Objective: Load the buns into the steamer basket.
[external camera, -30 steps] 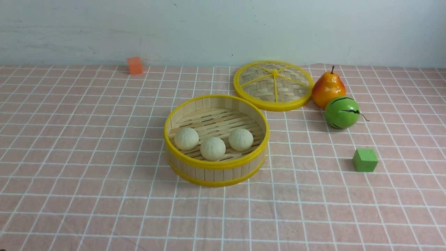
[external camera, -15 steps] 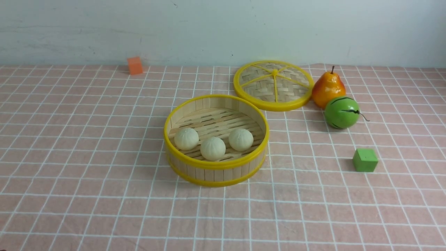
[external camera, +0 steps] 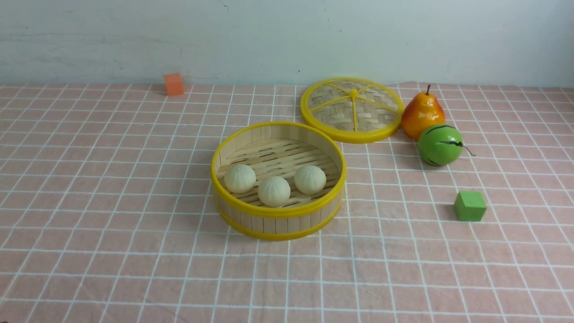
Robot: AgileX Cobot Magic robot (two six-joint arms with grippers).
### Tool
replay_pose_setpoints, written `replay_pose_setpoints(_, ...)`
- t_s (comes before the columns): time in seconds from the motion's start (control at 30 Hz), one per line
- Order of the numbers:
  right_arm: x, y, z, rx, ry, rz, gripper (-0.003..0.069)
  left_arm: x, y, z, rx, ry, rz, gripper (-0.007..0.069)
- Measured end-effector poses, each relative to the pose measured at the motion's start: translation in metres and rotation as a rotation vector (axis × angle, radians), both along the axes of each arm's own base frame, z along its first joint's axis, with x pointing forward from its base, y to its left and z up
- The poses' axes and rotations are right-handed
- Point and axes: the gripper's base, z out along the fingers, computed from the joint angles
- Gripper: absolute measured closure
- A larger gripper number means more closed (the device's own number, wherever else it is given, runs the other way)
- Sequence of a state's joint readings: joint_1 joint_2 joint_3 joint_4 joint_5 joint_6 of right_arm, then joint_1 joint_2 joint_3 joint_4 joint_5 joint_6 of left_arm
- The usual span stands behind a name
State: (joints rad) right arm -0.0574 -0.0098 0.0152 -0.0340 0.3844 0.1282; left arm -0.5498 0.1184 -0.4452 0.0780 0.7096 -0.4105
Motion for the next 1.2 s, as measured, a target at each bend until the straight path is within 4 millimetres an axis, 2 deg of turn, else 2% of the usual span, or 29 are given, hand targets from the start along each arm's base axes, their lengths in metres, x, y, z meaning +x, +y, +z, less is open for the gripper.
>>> replay_pose_setpoints(0.2,0.0,0.0,0.0,0.0,0.0,0.0,0.0668,0.001,0.0,0.0,0.005,-0.011,0.003,0.0453)
replay_pose_setpoints(0.27,0.0,0.0,0.0,0.0,0.0,0.0,0.0665,0.003,-0.001,-0.001,0.001,-0.033,0.006,0.0473)
replay_pose_setpoints(0.4,0.0,0.0,0.0,0.0,0.0,0.0,0.0661,0.009,-0.002,-0.006,-0.006,-0.103,0.046,0.0624)
replay_pose_setpoints(0.43,0.0,0.0,0.0,0.0,0.0,0.0,0.0661,0.01,-0.002,-0.007,-0.007,-0.104,0.05,0.0624)
replay_pose_setpoints(0.63,0.0,0.0,0.0,0.0,0.0,0.0,0.0657,0.018,0.002,-0.029,-0.056,-0.195,0.236,0.0638)
replay_pose_setpoints(0.73,0.0,0.0,0.0,-0.001,0.001,0.0,0.0652,0.019,0.006,-0.046,-0.101,-0.26,0.352,0.0638)
replay_pose_setpoints(0.8,0.0,0.0,0.0,-0.001,0.001,0.0,0.065,0.02,0.009,-0.06,-0.071,-0.27,0.422,0.0638)
replay_pose_setpoints(0.83,0.0,0.0,0.0,-0.001,0.001,0.0,0.0649,0.021,0.01,-0.063,-0.058,-0.266,0.433,0.0638)
replay_pose_setpoints(0.9,0.0,0.0,0.0,-0.001,0.001,0.0,0.0647,0.024,0.013,-0.085,0.022,-0.225,0.481,0.0638)
replay_pose_setpoints(0.93,0.0,0.0,0.0,-0.001,0.001,0.0,0.0647,0.024,0.013,-0.085,0.027,-0.226,0.483,0.0638)
replay_pose_setpoints(1.0,0.0,0.0,0.0,-0.001,0.001,0.0,0.0643,0.026,0.014,-0.101,0.077,-0.184,0.496,0.0638)
replay_pose_setpoints(1.2,0.0,0.0,0.0,-0.002,0.001,0.0,0.0638,0.025,0.014,-0.111,0.114,-0.102,0.492,0.0638)
